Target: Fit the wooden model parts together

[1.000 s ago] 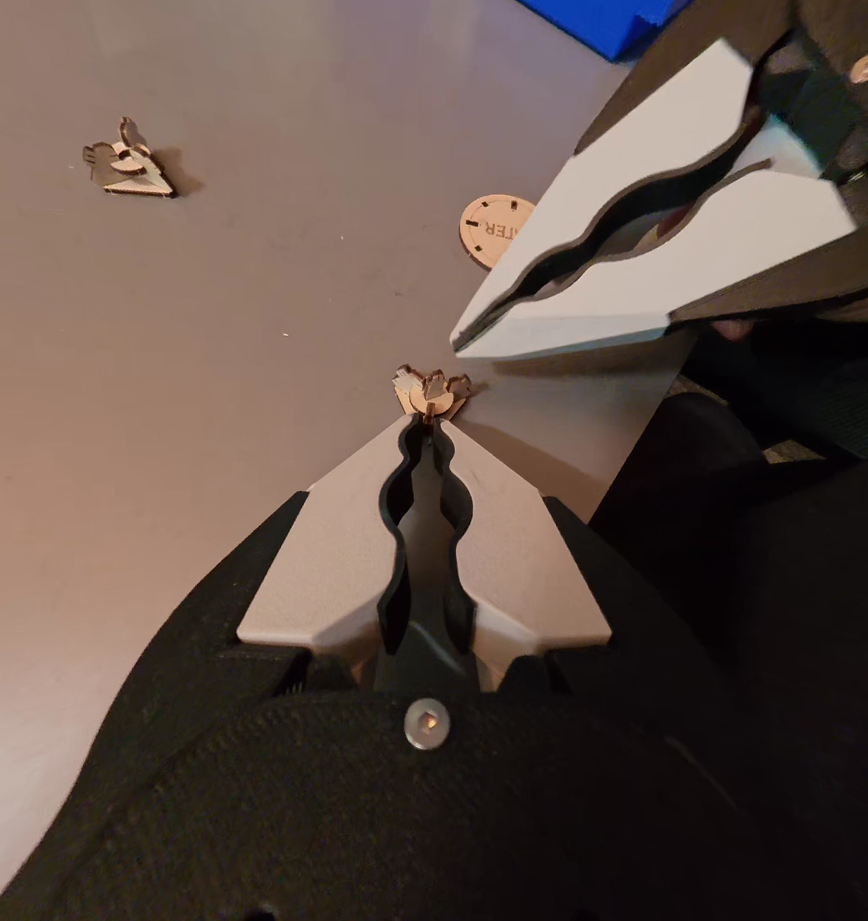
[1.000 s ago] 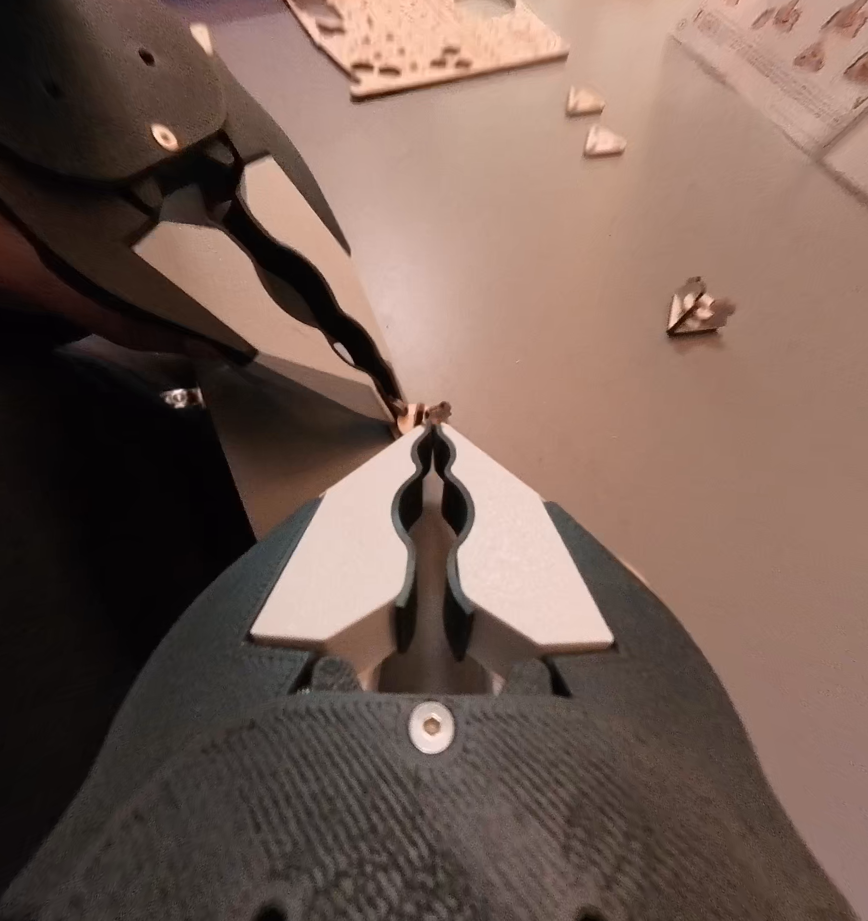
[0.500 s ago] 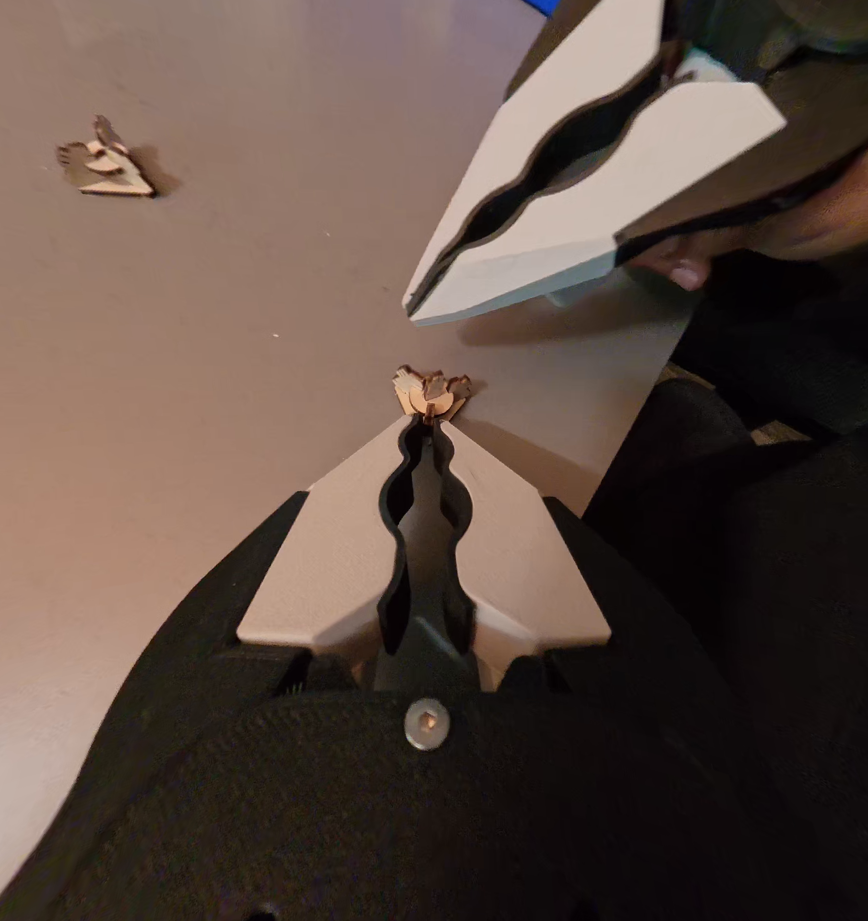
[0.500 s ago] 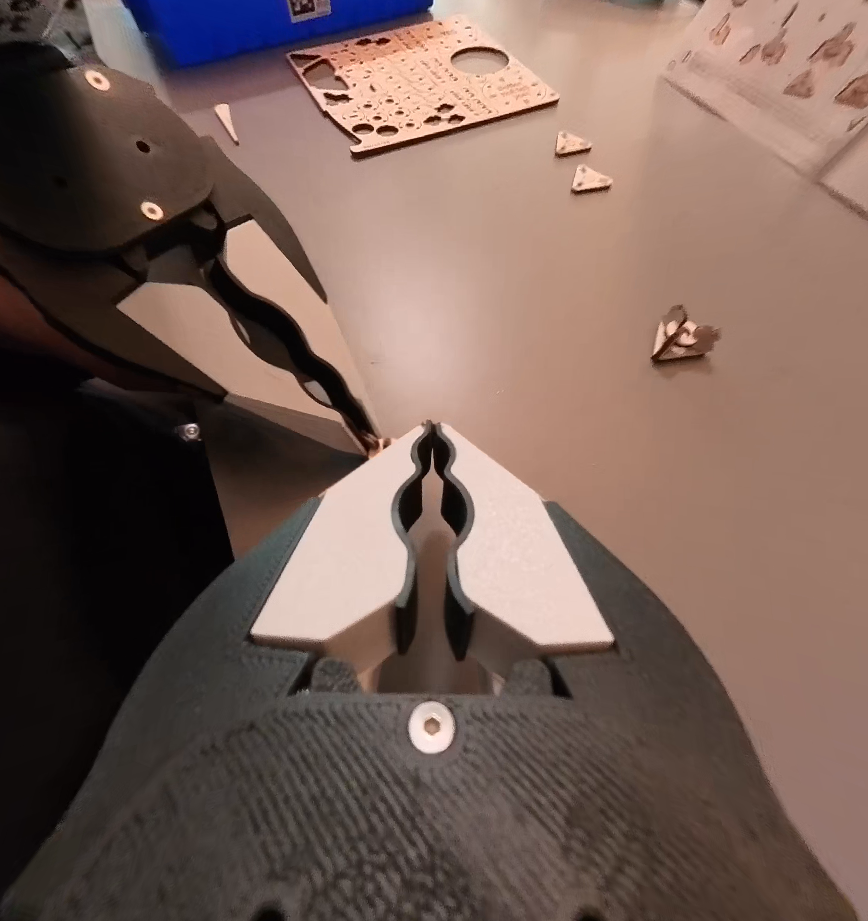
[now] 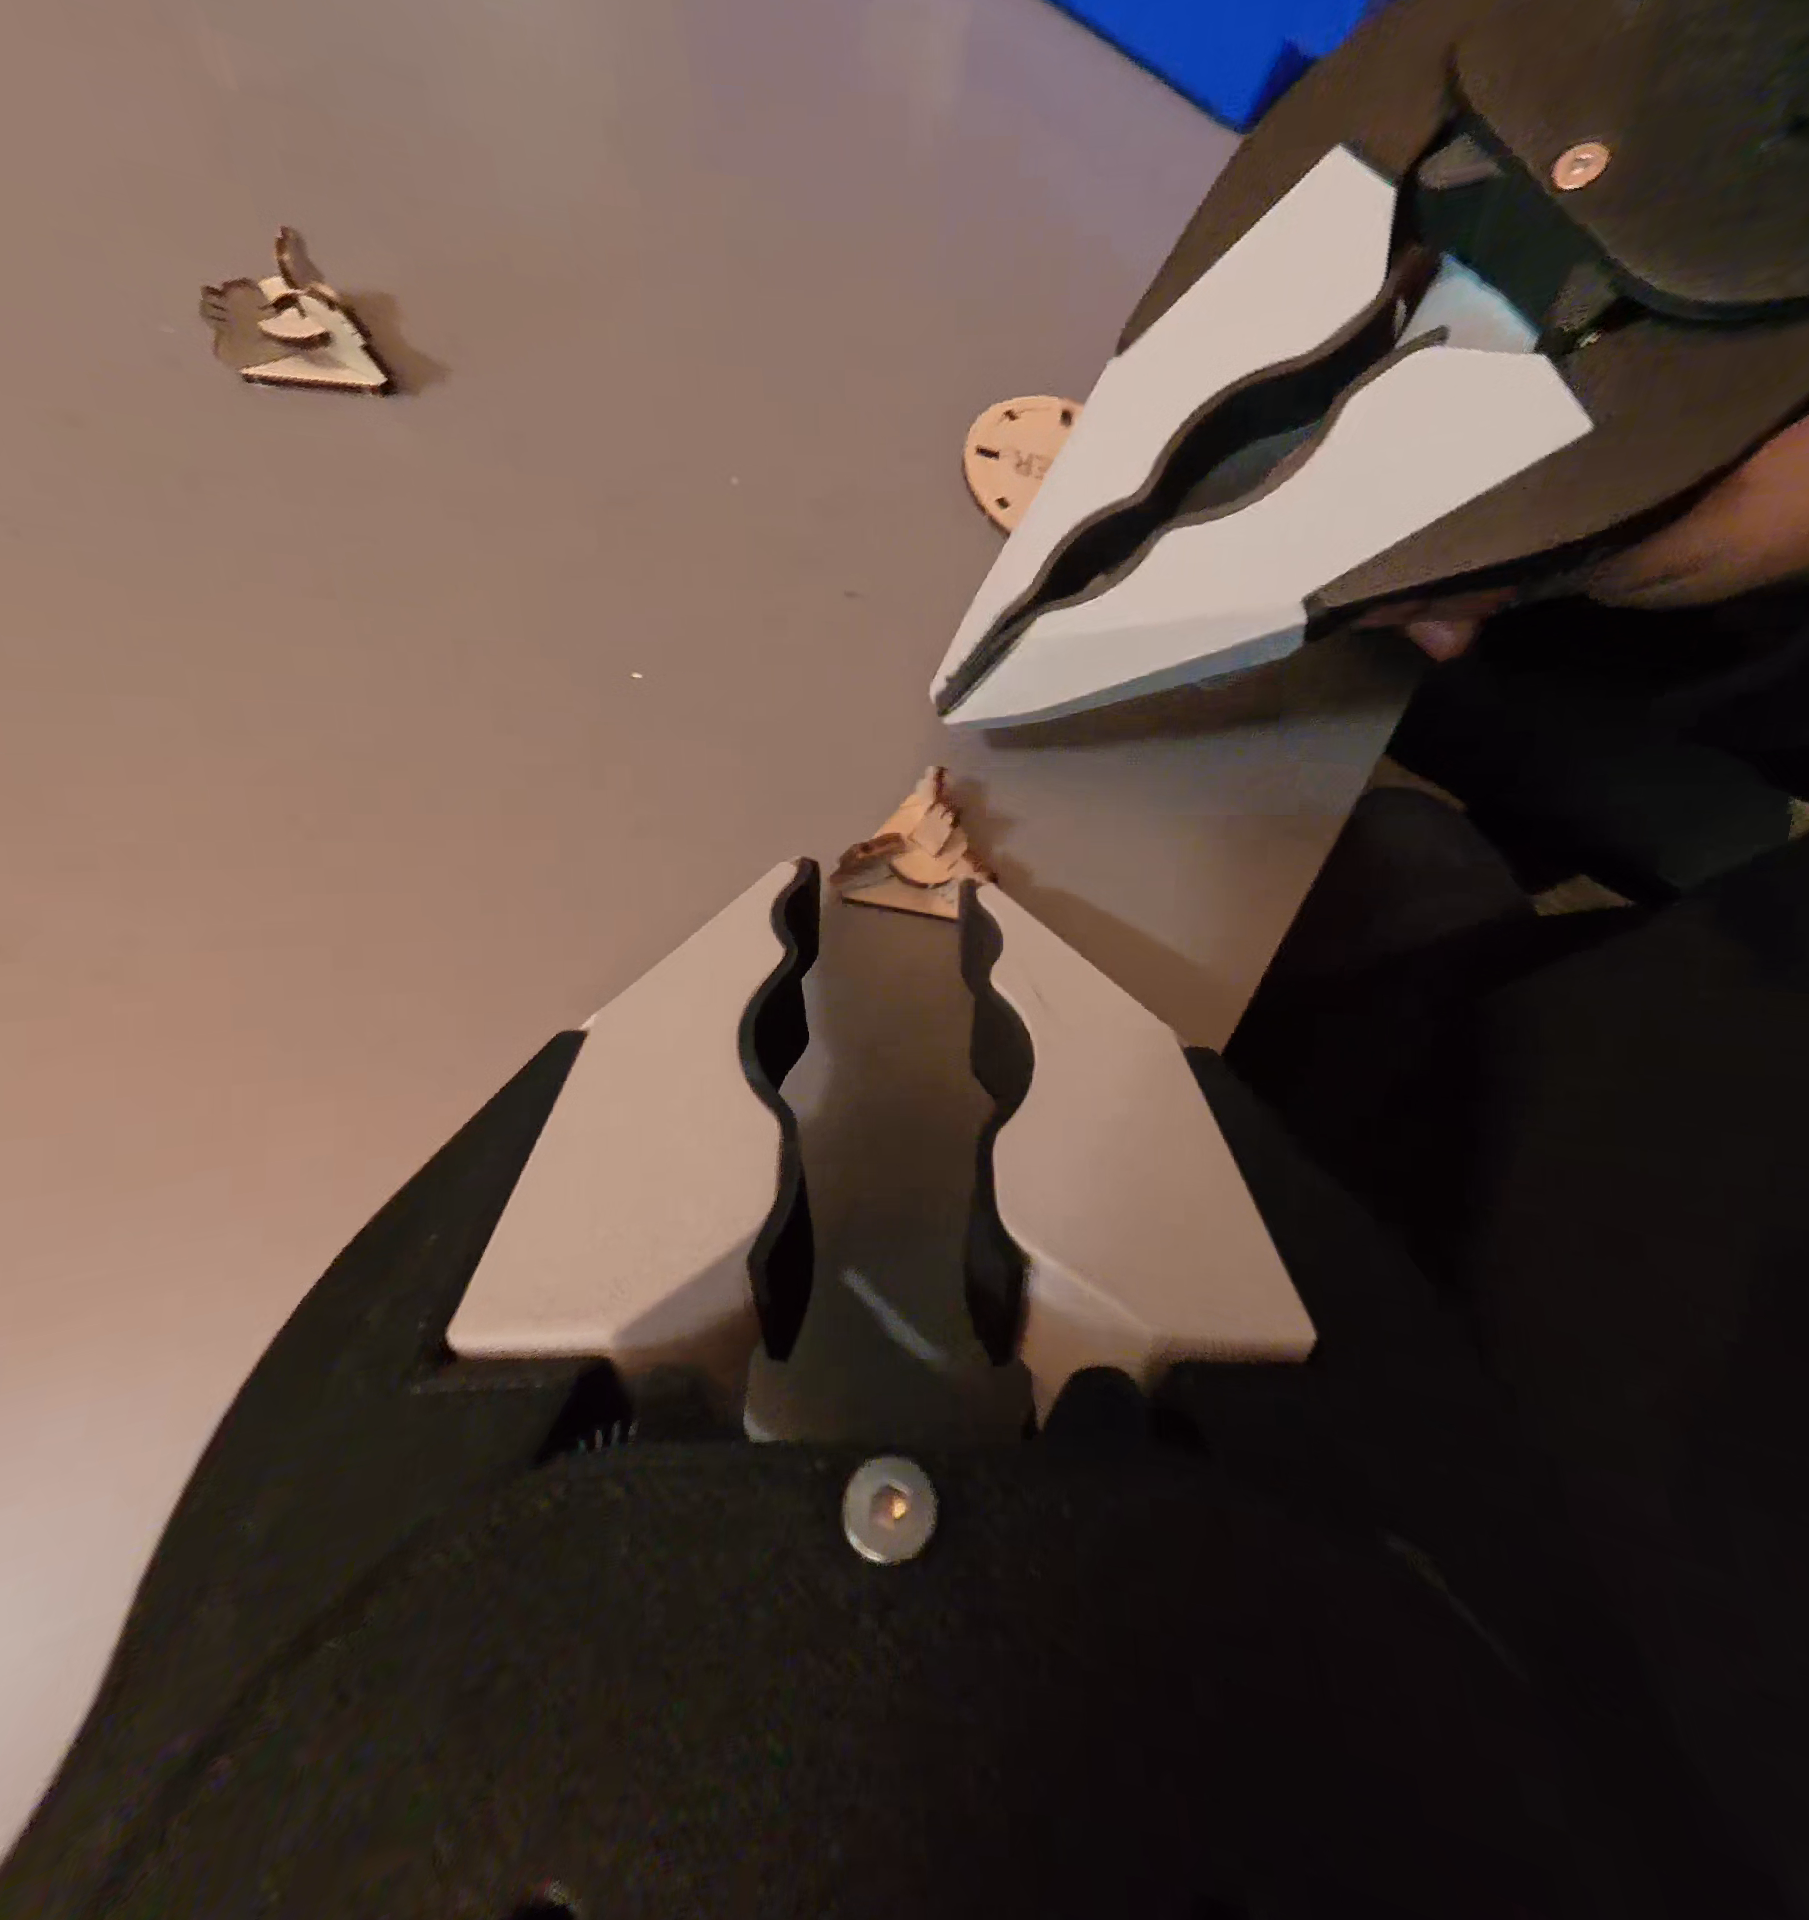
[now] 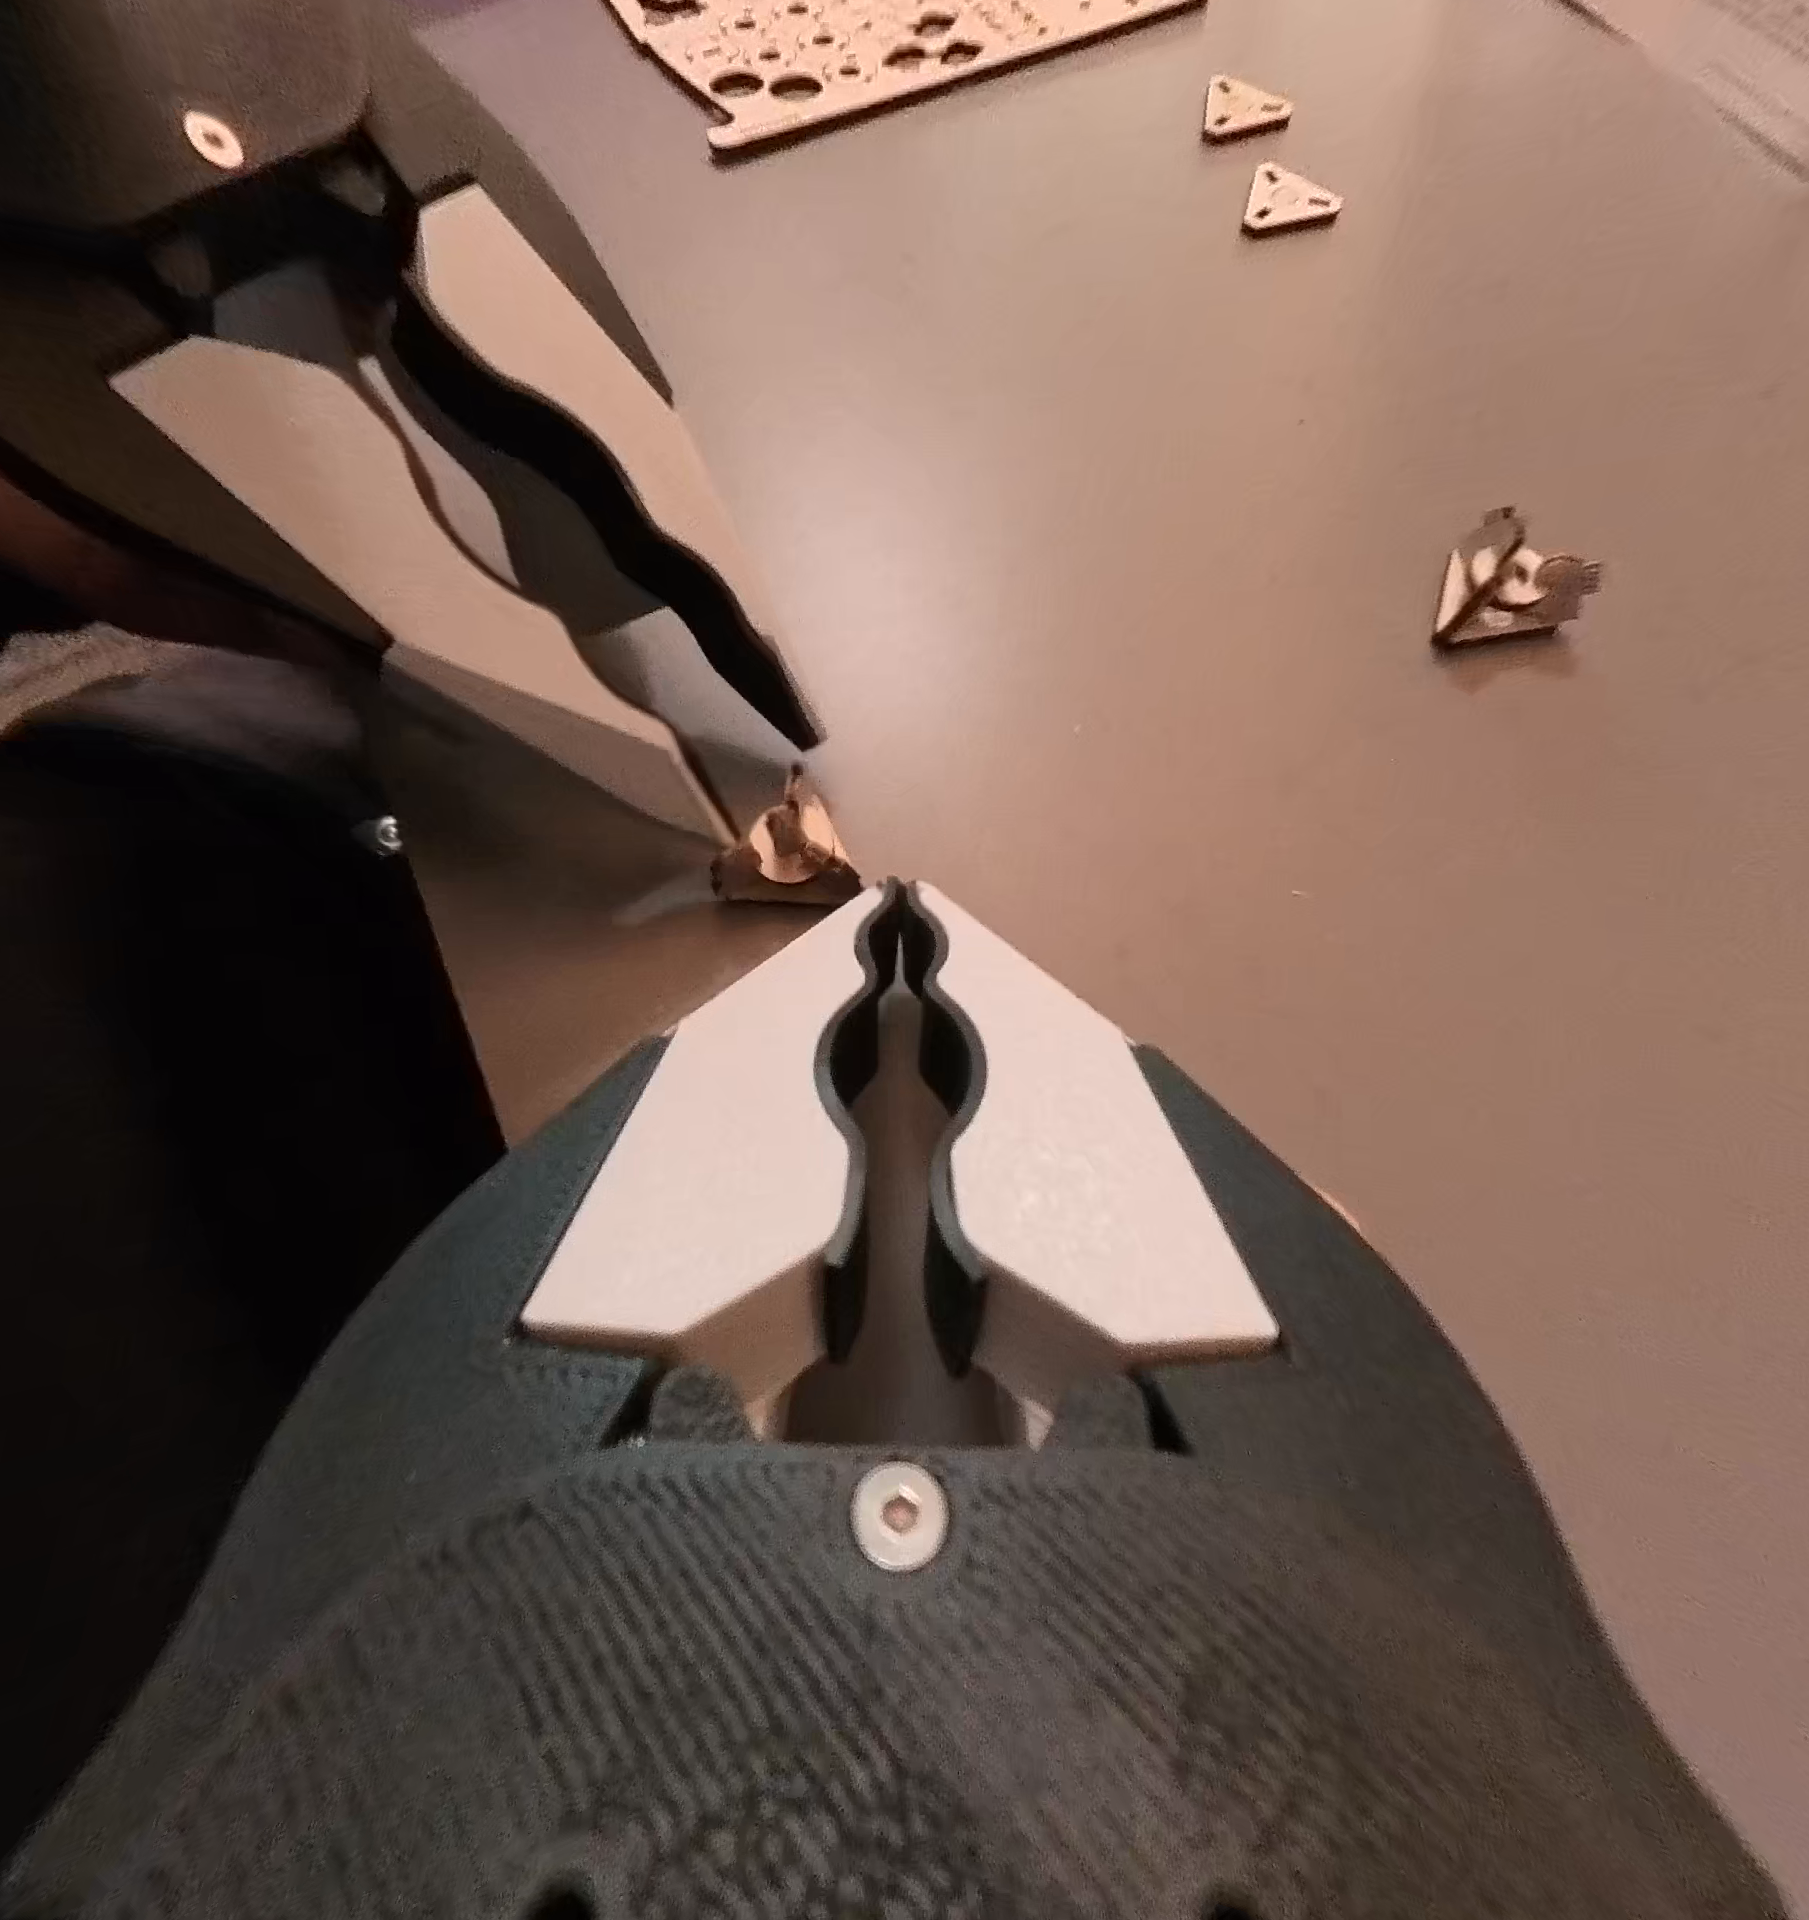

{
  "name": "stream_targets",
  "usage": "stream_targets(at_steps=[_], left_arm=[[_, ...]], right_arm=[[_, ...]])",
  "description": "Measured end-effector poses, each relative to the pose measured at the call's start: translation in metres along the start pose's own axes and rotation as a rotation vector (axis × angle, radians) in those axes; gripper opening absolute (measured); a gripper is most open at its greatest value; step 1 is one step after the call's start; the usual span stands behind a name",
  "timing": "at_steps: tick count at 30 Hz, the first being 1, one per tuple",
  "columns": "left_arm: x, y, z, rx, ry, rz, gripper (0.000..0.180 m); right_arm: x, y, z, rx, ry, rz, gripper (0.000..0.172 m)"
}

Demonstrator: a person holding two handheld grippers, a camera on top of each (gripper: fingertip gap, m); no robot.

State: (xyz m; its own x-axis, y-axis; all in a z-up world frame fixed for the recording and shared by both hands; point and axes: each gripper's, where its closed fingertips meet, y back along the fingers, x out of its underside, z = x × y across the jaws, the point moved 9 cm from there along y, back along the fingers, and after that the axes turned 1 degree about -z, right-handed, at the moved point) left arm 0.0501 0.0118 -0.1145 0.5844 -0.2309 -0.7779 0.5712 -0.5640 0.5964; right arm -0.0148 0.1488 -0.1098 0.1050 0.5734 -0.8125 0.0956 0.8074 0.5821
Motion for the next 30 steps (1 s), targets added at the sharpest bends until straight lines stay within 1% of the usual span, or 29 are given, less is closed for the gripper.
stream_targets(at_steps=[2, 5, 7, 10, 13, 16, 19, 21, 27, 30], left_arm=[[-0.001, 0.001, -0.001, 0.007, 0.004, -0.026, 0.028], [-0.004, 0.002, -0.005, 0.041, 0.003, -0.052, 0.037], [-0.004, 0.0, -0.008, 0.051, -0.01, -0.039, 0.044], [-0.001, -0.005, -0.01, 0.025, -0.042, -0.012, 0.047], [0.0, -0.01, -0.011, -0.001, -0.062, 0.017, 0.044], [0.001, -0.011, -0.012, -0.008, -0.067, 0.026, 0.032], [0.001, -0.011, -0.011, -0.002, -0.058, 0.029, 0.032], [0.001, -0.011, -0.011, 0.002, -0.053, 0.03, 0.032], [0.001, -0.011, -0.01, 0.009, -0.046, 0.032, 0.031], [0.001, -0.012, -0.011, 0.018, -0.046, 0.036, 0.033]], right_arm=[[-0.001, 0.001, 0.001, -0.019, -0.007, -0.024, 0.0], [-0.001, -0.001, 0.003, -0.018, 0.012, -0.032, 0.0], [-0.003, -0.001, 0.004, -0.013, 0.031, -0.041, 0.0], [-0.002, -0.004, 0.003, -0.025, 0.029, -0.021, 0.0], [-0.004, -0.003, 0.003, -0.022, 0.051, -0.031, 0.0], [-0.007, -0.001, 0.004, -0.027, 0.071, -0.057, 0.0], [-0.012, 0.003, 0.007, -0.03, 0.093, -0.114, 0.0], [-0.013, 0.005, 0.007, -0.021, 0.111, -0.119, 0.0], [-0.013, 0.005, 0.006, -0.036, 0.115, -0.113, 0.0], [-0.003, -0.006, 0.008, -0.068, 0.105, -0.016, 0.0]])
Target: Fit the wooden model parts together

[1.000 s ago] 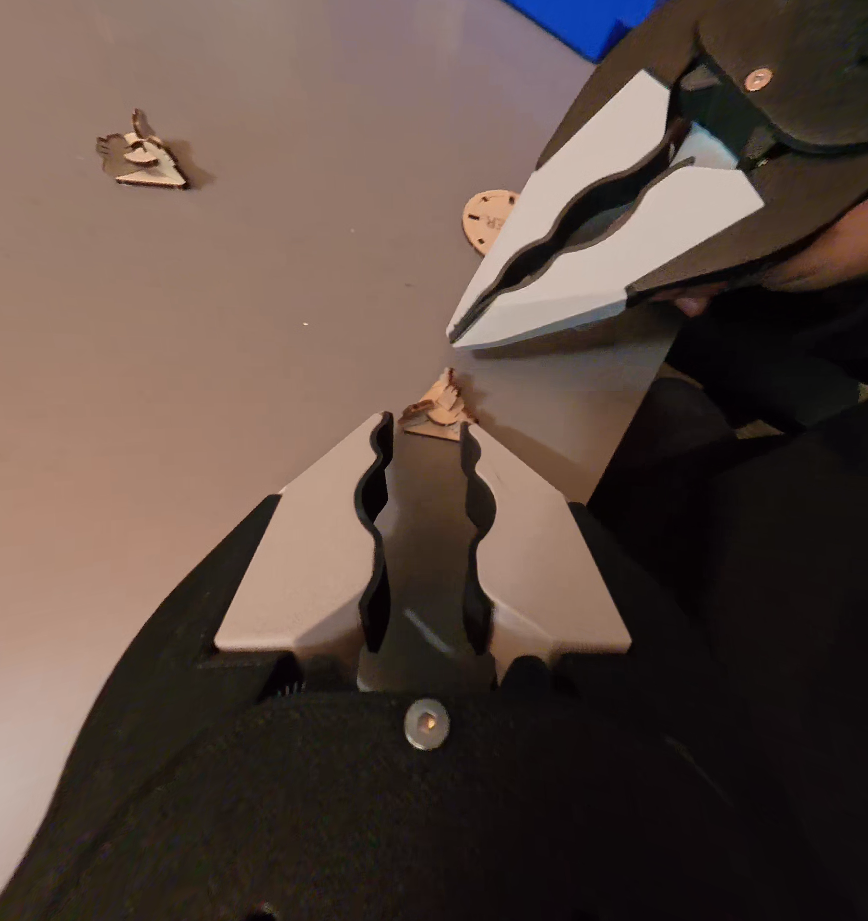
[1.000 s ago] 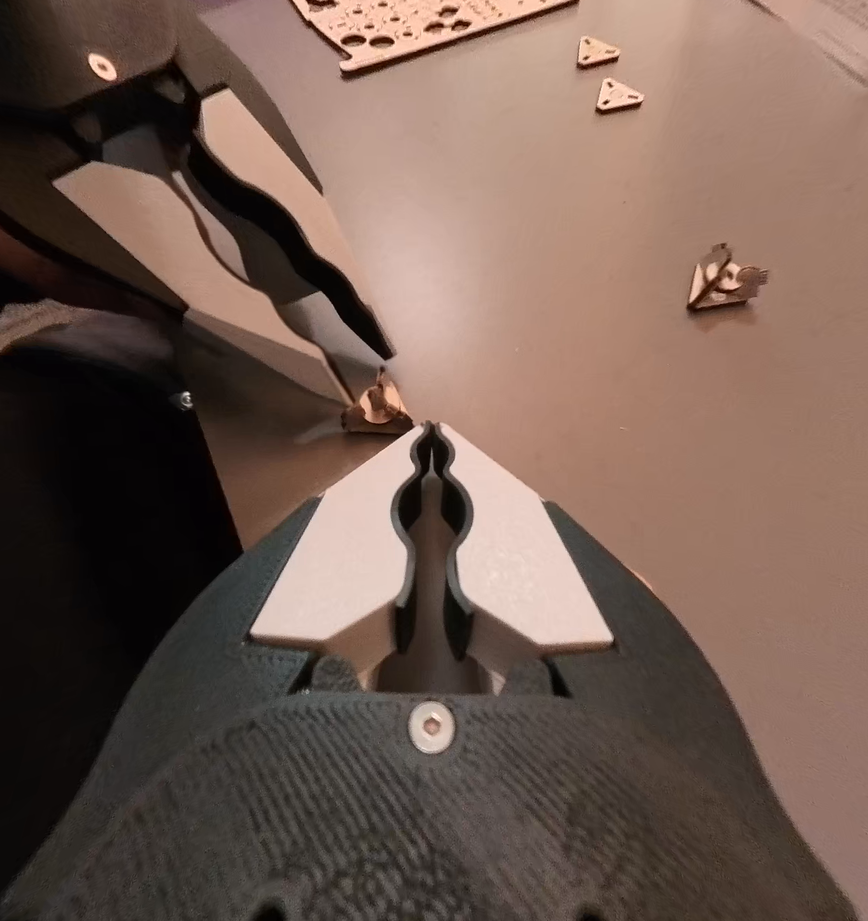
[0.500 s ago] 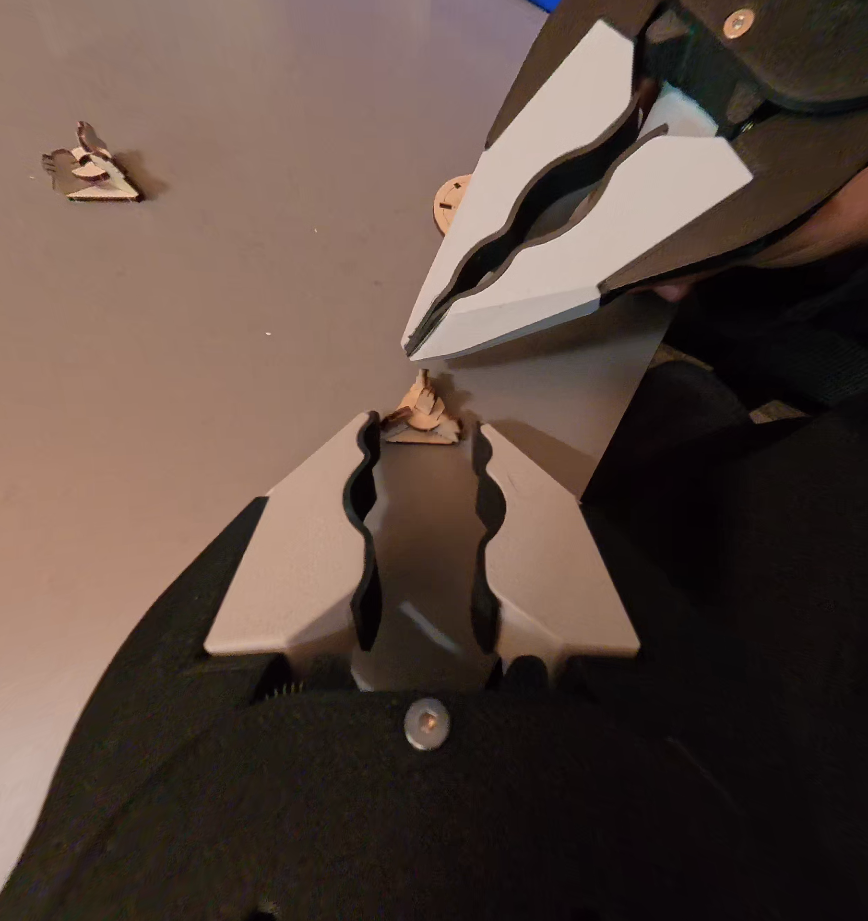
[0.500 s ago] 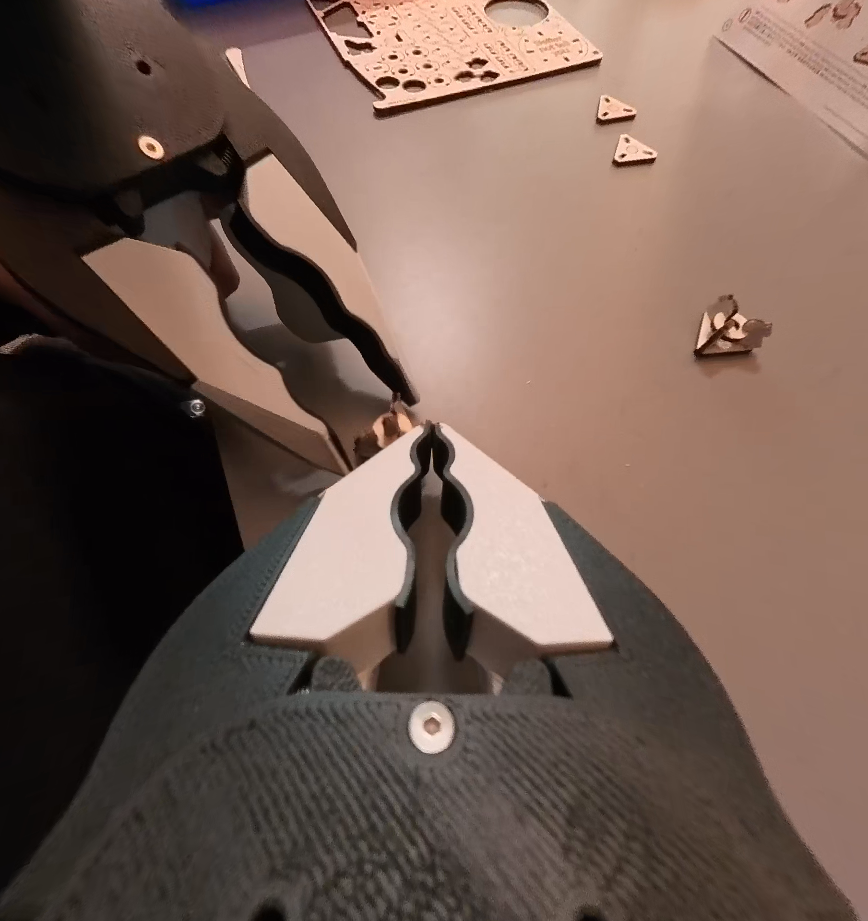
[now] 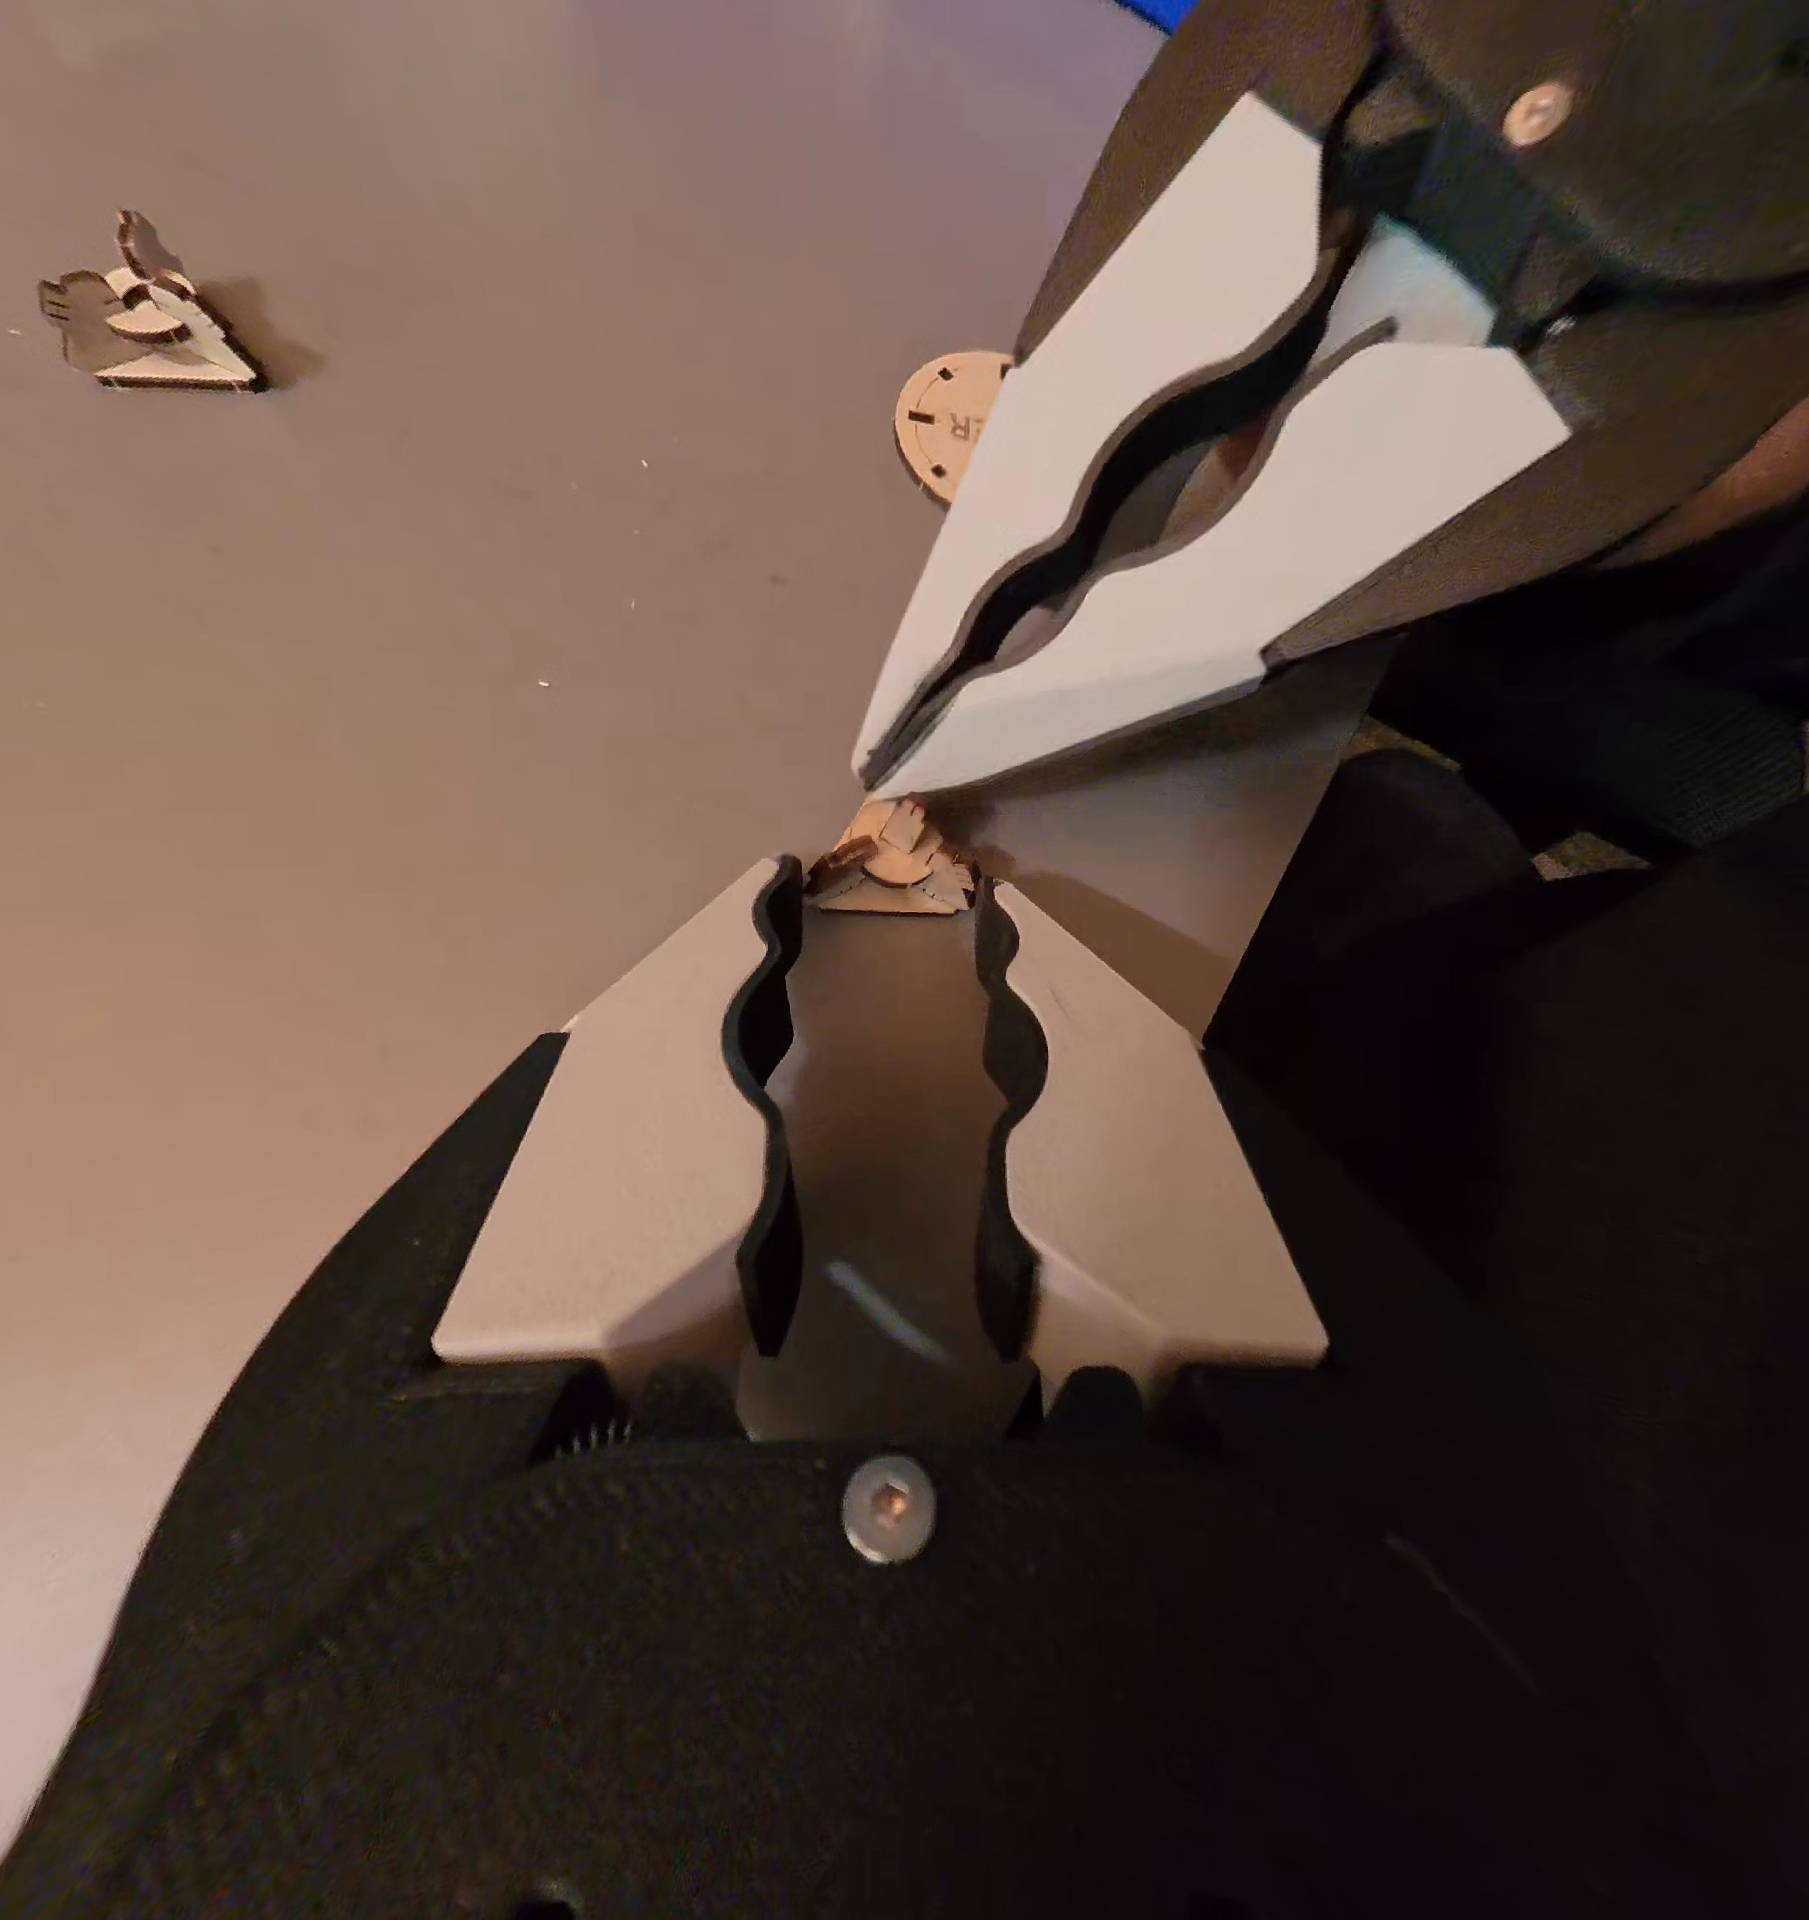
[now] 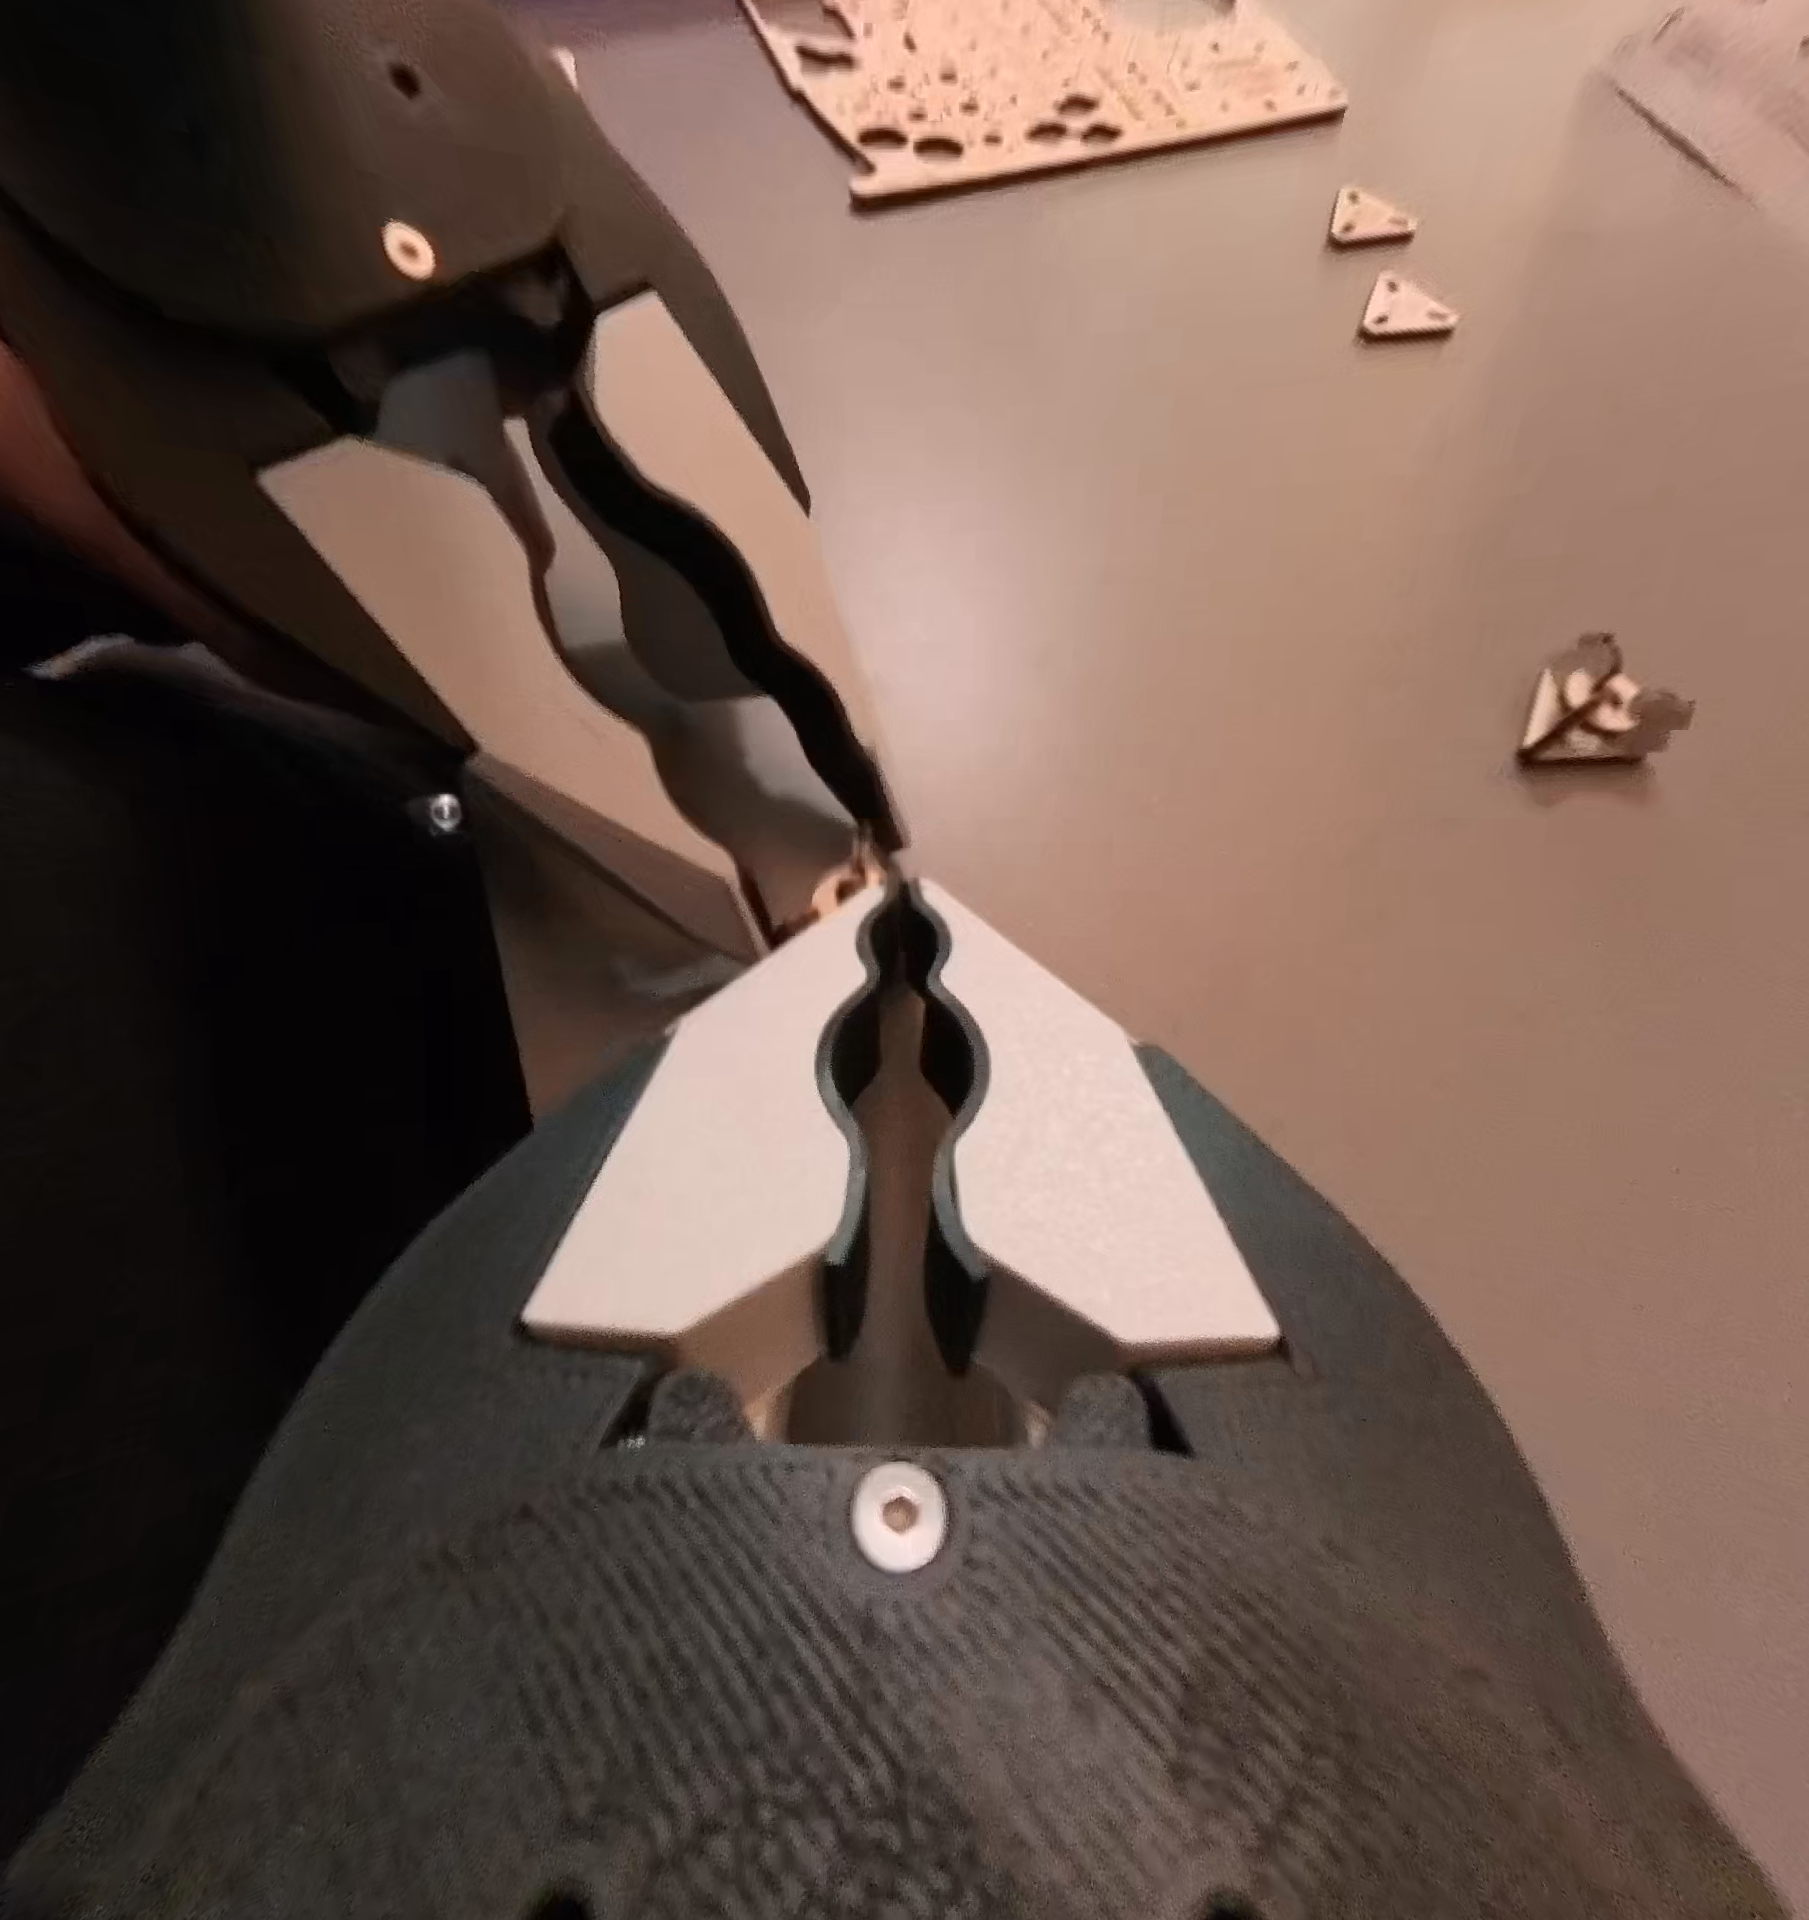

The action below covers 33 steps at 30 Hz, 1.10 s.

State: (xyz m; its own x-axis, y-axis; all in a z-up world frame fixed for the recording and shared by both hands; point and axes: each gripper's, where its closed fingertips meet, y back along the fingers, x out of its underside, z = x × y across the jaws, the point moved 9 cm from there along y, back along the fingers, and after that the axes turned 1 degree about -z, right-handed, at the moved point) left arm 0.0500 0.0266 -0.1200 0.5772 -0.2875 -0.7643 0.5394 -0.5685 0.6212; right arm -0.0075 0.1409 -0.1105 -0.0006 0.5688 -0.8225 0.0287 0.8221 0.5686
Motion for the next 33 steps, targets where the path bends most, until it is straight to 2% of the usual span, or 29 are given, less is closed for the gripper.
stream_targets(at_steps=[2, 7, 12, 14, 17, 19, 22, 26, 29, 31, 33], left_arm=[[0.0, 0.0, 0.0, 0.0, 0.0, 0.0, 0.033], [0.0, 0.0, 0.0, -0.001, 0.002, -0.002, 0.033], [0.0, 0.0, 0.001, 0.0, 0.011, 0.001, 0.033], [0.0, 0.0, 0.001, -0.003, 0.008, 0.001, 0.033], [0.0, 0.0, 0.001, -0.005, 0.006, 0.002, 0.033], [0.0, 0.0, 0.001, -0.005, 0.012, 0.003, 0.032], [0.001, 0.0, 0.001, -0.008, 0.01, 0.004, 0.032], [0.001, 0.0, 0.001, -0.008, 0.01, 0.003, 0.032], [0.001, -0.001, 0.002, -0.012, 0.013, 0.008, 0.032], [0.001, -0.001, 0.002, -0.014, 0.013, 0.009, 0.032], [0.001, -0.001, 0.002, -0.018, 0.009, 0.008, 0.032]], right_arm=[[-0.003, 0.001, 0.0, 0.011, 0.023, 0.02, 0.0], [-0.014, 0.017, -0.003, 0.04, 0.008, -0.106, 0.0], [0.001, 0.006, -0.001, 0.014, 0.002, 0.004, 0.0], [-0.006, 0.014, -0.003, 0.066, 0.039, -0.037, 0.0], [-0.011, 0.017, -0.003, 0.052, 0.024, -0.095, 0.0], [-0.001, 0.004, 0.0, 0.014, 0.023, -0.019, 0.0], [-0.002, 0.006, -0.001, 0.014, 0.034, 0.021, 0.0], [-0.014, 0.015, 0.0, 0.049, 0.058, -0.09, 0.0], [0.0, 0.0, 0.002, -0.011, 0.023, -0.01, 0.0], [0.0, 0.003, 0.0, 0.026, 0.063, 0.05, 0.0], [-0.01, 0.012, 0.0, 0.036, 0.064, -0.023, 0.0]])
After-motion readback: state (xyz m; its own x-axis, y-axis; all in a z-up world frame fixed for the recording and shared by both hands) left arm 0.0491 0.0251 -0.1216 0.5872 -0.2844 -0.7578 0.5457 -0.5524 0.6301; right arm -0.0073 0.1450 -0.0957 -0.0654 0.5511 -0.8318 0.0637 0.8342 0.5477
